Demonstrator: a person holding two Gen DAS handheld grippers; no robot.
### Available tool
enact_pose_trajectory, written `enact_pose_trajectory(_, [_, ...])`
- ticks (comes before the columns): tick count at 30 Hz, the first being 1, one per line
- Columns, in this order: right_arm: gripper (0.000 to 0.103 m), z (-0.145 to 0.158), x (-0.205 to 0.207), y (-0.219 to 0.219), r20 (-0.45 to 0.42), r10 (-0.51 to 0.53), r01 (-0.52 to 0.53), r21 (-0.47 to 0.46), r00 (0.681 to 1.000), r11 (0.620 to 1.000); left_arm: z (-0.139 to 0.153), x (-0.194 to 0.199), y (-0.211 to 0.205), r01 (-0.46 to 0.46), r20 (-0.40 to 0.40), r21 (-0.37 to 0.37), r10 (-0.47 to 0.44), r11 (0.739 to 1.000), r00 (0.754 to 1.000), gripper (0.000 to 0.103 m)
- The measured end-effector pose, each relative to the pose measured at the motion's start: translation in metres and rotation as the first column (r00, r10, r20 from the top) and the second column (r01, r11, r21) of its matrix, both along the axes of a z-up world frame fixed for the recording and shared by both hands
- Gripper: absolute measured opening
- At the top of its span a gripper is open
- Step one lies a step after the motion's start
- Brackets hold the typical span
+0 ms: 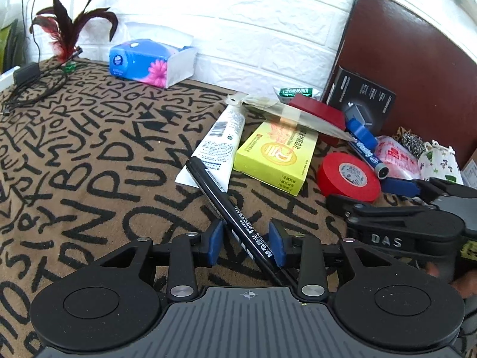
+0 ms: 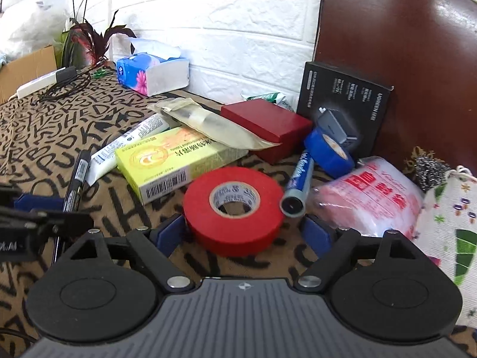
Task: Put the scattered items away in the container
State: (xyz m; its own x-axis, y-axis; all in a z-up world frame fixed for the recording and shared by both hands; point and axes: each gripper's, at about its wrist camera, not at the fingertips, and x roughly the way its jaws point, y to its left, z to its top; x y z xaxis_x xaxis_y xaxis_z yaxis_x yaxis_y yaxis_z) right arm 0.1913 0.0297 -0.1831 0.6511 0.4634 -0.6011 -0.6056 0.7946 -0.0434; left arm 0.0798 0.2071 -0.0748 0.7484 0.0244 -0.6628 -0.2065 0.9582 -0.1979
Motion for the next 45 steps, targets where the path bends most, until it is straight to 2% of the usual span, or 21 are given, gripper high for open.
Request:
enact_pose_trajectory(1, [0.078, 0.000, 0.001, 0.000, -0.007, 0.009, -0.009, 0.012, 1.000, 1.000, 0.000, 0.000, 0.000, -0.002, 0.000, -0.005, 0.002, 1.000, 1.000, 0.050])
enact_pose_trajectory(2, [0.076, 0.001, 0.001, 0.000, -0.012, 0.019, -0.019, 0.023, 1.000, 1.000, 0.000, 0.000, 0.001, -0.004, 0.000, -0.011, 0.004, 1.000, 1.000, 0.050])
enact_pose_trajectory(5, [0.076, 0.002, -0.004, 0.000, -0.005, 0.014, -0.014, 0.009, 1.000, 1.000, 0.000, 0.000, 0.001, 0.000, -0.006, -0.007, -0.001, 1.000, 1.000, 0.050])
enact_pose_trajectory(9, [0.076, 0.004, -0.019, -0.010, -0.022, 0.013, -0.013, 0.009, 1.000, 1.000, 0.001, -0.002, -0.003, 0.032, -0.022, -0.021, -0.033, 0.999, 0.999, 0.040])
enact_pose_trajectory(13, [0.076, 0.003, -0.049, -0.034, -0.030, 0.017, -0.017, -0.003, 0.999, 1.000, 0.002, -0.010, -0.020, 0.073, -0.037, -0.010, -0.073, 0.997, 0.997, 0.044])
enact_pose_trajectory(18, [0.076, 0.005, -0.093, -0.075, -0.043, -0.010, 0.009, -0.014, 0.999, 1.000, 0.000, -0.024, -0.052, 0.161, -0.052, -0.008, -0.162, 0.987, 0.986, 0.044])
enact_pose_trajectory(22, [0.076, 0.006, -0.123, -0.107, -0.065, -0.062, 0.062, -0.009, 0.996, 0.998, -0.002, -0.037, -0.082, 0.241, -0.063, 0.000, -0.240, 0.971, 0.969, 0.044])
enact_pose_trajectory(26, [0.076, 0.008, -0.150, -0.135, -0.068, -0.112, 0.111, -0.019, 0.991, 0.994, -0.002, -0.048, -0.106, 0.310, -0.066, -0.028, -0.311, 0.950, 0.948, 0.044])
enact_pose_trajectory(28, [0.076, 0.009, -0.162, -0.147, -0.076, -0.137, 0.136, -0.014, 0.988, 0.991, -0.003, -0.054, -0.119, 0.333, -0.067, -0.011, -0.333, 0.943, 0.940, 0.038])
enact_pose_trajectory(32, [0.076, 0.010, -0.185, -0.166, -0.082, -0.169, 0.168, -0.017, 0.982, 0.986, -0.002, -0.063, -0.142, 0.377, -0.071, 0.020, -0.375, 0.926, 0.924, 0.043])
enact_pose_trajectory(36, [0.076, 0.012, -0.204, -0.182, -0.087, -0.191, 0.190, -0.027, 0.978, 0.981, -0.001, -0.073, -0.162, 0.450, -0.077, -0.024, -0.450, 0.893, 0.890, 0.042])
enact_pose_trajectory(40, [0.076, 0.012, -0.221, -0.198, -0.091, -0.218, 0.215, -0.038, 0.972, 0.976, -0.001, -0.088, -0.191, 0.514, -0.074, 0.036, -0.511, 0.857, 0.856, 0.042])
enact_pose_trajectory(42, [0.076, 0.012, -0.228, -0.204, -0.090, -0.229, 0.226, -0.041, 0.969, 0.973, 0.000, -0.091, -0.198, 0.537, -0.073, 0.032, -0.534, 0.843, 0.843, 0.043])
enact_pose_trajectory(45, [0.076, 0.010, -0.232, -0.210, -0.088, -0.238, 0.236, -0.027, 0.967, 0.971, 0.000, -0.092, -0.203, 0.538, -0.079, 0.042, -0.534, 0.842, 0.842, 0.045])
